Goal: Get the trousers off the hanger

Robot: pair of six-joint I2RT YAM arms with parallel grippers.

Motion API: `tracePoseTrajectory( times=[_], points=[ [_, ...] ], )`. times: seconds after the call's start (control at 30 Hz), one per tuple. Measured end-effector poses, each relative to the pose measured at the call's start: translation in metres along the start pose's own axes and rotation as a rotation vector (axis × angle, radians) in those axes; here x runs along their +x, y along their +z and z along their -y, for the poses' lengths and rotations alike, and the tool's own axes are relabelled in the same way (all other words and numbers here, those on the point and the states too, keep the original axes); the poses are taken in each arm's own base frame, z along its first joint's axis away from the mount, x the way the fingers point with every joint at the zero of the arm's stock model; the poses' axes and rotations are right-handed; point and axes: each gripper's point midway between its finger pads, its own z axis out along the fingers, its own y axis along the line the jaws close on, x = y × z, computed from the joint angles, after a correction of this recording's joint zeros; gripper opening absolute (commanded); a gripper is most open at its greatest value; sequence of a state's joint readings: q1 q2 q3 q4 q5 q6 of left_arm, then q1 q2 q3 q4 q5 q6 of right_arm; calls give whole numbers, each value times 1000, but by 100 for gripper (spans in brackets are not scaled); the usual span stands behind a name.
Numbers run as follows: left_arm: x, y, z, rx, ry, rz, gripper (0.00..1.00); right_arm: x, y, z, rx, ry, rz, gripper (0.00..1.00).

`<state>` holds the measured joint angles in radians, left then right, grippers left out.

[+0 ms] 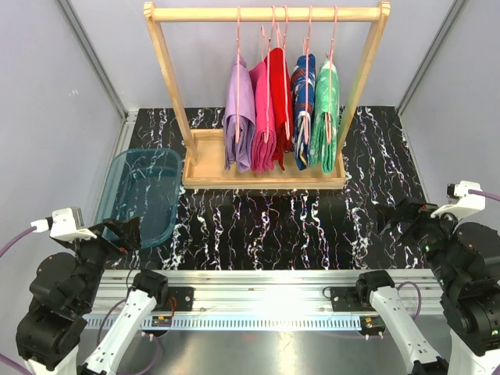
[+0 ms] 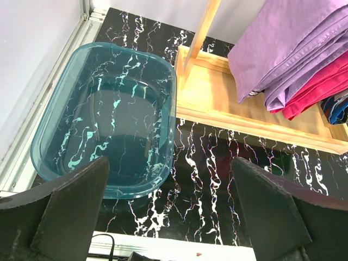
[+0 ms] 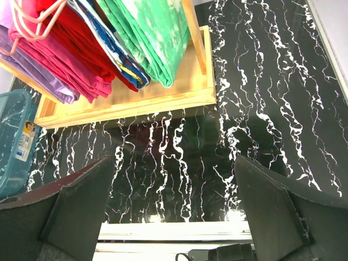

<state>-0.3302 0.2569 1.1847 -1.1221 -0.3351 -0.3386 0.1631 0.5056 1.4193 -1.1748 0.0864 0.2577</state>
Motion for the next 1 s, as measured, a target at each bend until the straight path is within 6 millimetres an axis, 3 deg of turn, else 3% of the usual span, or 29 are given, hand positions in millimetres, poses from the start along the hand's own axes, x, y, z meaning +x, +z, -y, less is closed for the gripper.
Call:
tracePoseTrajectory(
  times=[0.27, 0.43, 0.7, 0.9, 1.0],
  points=[
    [-1, 0, 3, 15, 0, 1, 99, -7, 9, -4, 1, -2, -26, 99],
    [-6, 0, 7, 32, -5, 8, 99, -31, 22, -32, -89, 7, -62, 100],
    [-6, 2, 15, 62, -11, -7, 99, -88, 80, -75, -168, 28, -129, 99],
    [-5, 4, 19, 75, -11, -22, 99, -118, 122, -89, -161, 35, -151, 99],
    [-5, 4, 19, 74, -11, -23, 99, -125, 129, -90, -148, 34, -145, 99]
  ],
)
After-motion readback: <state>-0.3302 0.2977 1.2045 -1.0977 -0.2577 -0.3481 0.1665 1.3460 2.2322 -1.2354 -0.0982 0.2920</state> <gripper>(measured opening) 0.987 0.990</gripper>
